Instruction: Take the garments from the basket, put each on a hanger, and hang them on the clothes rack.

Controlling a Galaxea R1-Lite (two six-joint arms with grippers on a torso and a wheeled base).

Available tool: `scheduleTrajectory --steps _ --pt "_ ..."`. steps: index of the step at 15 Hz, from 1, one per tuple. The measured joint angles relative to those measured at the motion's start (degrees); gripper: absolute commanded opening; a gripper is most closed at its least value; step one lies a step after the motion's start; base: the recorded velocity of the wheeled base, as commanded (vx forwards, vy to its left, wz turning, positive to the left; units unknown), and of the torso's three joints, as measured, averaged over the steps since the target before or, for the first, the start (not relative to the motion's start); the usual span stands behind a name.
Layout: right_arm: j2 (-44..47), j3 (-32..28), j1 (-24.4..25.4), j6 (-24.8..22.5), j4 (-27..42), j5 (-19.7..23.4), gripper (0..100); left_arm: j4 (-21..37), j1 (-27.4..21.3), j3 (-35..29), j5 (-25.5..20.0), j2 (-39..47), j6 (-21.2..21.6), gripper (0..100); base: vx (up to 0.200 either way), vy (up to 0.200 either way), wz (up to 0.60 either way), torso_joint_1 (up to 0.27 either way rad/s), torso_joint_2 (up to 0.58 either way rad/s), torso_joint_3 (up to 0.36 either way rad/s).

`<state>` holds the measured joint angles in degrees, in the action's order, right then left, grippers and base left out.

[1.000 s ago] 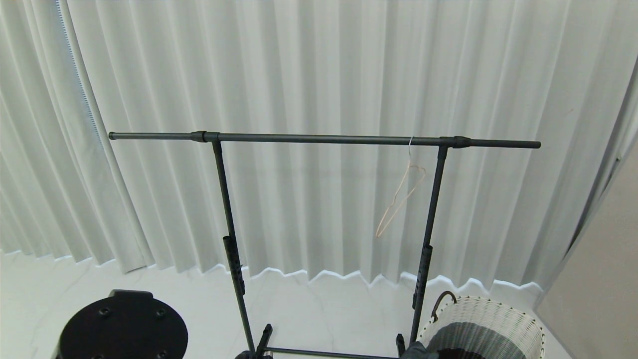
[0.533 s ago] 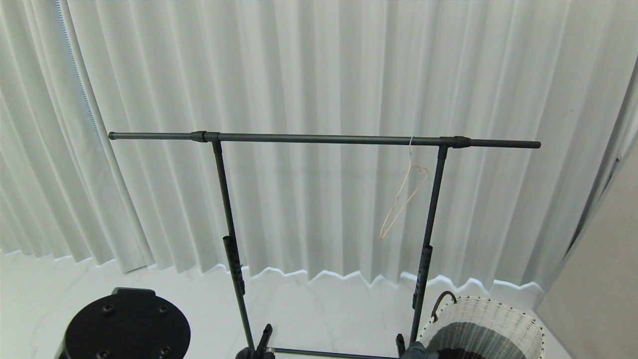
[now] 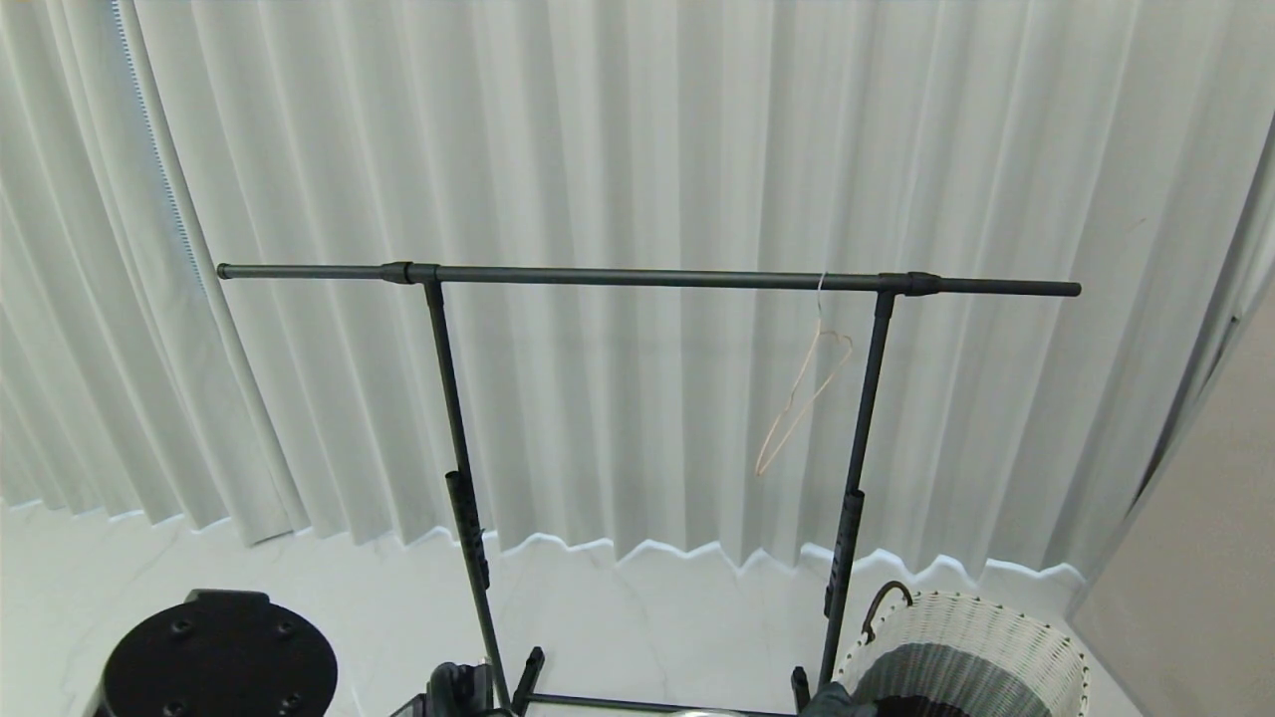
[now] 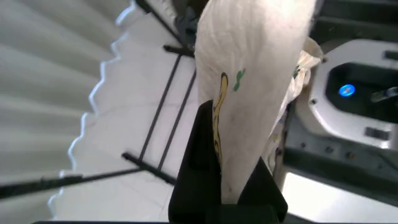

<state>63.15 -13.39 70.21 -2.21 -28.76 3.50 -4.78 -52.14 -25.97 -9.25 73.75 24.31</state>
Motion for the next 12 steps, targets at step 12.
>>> scheduleTrajectory --steps 12 --pt "9.4 -8.8 -18.9 1.8 -0.3 -0.5 100 -0.5 13.1 -11.7 9.4 -4.0 -8.1 0 0.0 0.0 0.0 0.0 0.0 0.0"
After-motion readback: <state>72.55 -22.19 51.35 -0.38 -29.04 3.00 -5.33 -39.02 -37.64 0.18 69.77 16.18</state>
